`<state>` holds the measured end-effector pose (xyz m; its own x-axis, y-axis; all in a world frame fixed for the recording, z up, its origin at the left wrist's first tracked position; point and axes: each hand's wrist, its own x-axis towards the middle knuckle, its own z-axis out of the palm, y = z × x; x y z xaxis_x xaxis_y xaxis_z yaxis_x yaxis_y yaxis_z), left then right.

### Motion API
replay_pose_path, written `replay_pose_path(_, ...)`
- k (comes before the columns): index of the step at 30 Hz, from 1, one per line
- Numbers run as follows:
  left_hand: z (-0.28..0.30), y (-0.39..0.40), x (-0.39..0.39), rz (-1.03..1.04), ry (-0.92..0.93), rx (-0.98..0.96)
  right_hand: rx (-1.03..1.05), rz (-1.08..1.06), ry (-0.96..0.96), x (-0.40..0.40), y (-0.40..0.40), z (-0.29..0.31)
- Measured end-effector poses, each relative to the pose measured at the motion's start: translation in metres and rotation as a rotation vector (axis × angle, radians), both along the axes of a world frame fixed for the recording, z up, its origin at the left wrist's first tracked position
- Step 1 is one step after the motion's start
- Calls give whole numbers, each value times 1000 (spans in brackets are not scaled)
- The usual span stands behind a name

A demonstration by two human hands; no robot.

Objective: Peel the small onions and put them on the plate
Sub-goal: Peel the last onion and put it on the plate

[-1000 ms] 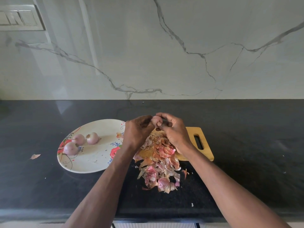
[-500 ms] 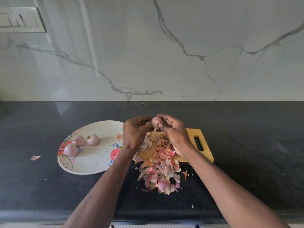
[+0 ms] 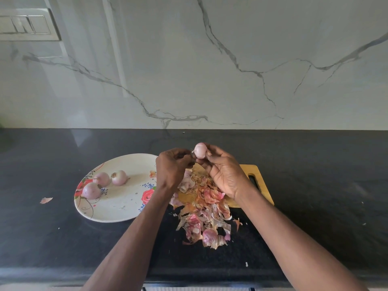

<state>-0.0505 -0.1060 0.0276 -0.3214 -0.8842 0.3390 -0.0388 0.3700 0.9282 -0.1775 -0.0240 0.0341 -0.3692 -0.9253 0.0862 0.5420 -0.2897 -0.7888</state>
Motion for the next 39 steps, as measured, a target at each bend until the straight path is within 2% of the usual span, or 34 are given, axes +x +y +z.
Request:
replay_pose_path(4,-6,-7,0,82,-184,-61,-18,73,-115,1,3,4)
replay_pose_path(9,-5,-7,-2,77,-421,-162,3,68,-132,0,4,4)
replay_pose_path(10,-3,-7,-1,65,-411,-155,3,65,-148,-1,4,4)
replay_pose_path(12,1,-6,1,-9,-247,-92,12,46,-141,-2,4,3)
replay_pose_path(15,5,-6,6,-184,69,47,58,-31,-4,-2,2,2)
replay_pose_path(17,5,-5,6,-268,125,28,73,-102,86,-3,1,1)
replay_pose_path(20,5,0,4,-311,116,-37,82,-185,254,-3,2,-1)
replay_pose_path(24,3,0,4,-248,90,-92,89,-263,470,1,5,-2)
replay_pose_path(39,-1,-1,4,-139,-20,-162,107,-380,824,-2,1,-13)
